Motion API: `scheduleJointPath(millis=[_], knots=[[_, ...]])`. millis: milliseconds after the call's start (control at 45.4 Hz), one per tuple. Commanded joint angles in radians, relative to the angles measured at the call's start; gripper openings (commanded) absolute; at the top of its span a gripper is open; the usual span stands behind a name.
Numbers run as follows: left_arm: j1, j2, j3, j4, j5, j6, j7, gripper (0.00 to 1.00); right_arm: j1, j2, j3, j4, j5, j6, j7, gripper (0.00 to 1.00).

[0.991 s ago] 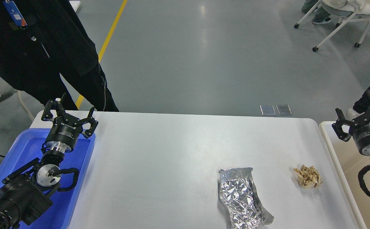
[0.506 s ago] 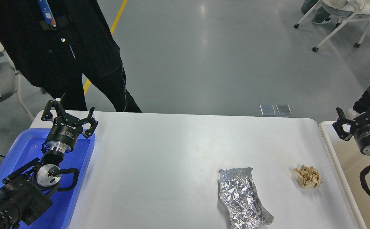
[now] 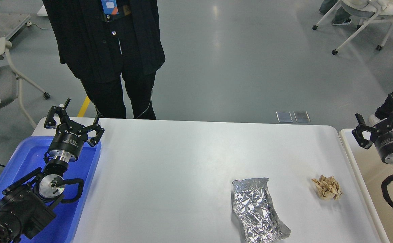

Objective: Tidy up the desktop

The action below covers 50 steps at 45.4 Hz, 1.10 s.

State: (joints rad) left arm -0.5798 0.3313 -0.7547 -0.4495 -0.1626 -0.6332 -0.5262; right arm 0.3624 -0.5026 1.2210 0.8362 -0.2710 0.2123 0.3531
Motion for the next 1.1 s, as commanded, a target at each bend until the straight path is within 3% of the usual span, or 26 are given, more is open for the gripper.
scheduleJointPath(millis=[0,308,484,705,1079], knots=[[0.0,0.0,0.0,0.0,0.0,0.0,0.0,1.0,0.006,-0.002,-0.003,-0.014,-0.001,-0.024,0.0,1.0],[0.0,0.0,0.0,0.0,0.0,0.001,0.0,1.0,0.029,-0.033,-0.012,-0.009,-0.001,-0.06,-0.002,1.0],[0.0,0.0,0.0,0.0,0.0,0.0,0.0,1.0,0.075,-0.08,-0.107,-0.009,-0.016,-0.067,-0.002,1.0],[0.0,0.0,0.0,0.0,0.0,0.0,0.0,1.0,0.226,-0.198,-0.429,-0.009,-0.045,-0.079,-0.002,1.0],[0.0,0.0,0.0,0.0,0.0,0.001,0.0,1.0,0.7,-0.286,-1.15,0.006,-0.145,-0.143,-0.002,1.0]])
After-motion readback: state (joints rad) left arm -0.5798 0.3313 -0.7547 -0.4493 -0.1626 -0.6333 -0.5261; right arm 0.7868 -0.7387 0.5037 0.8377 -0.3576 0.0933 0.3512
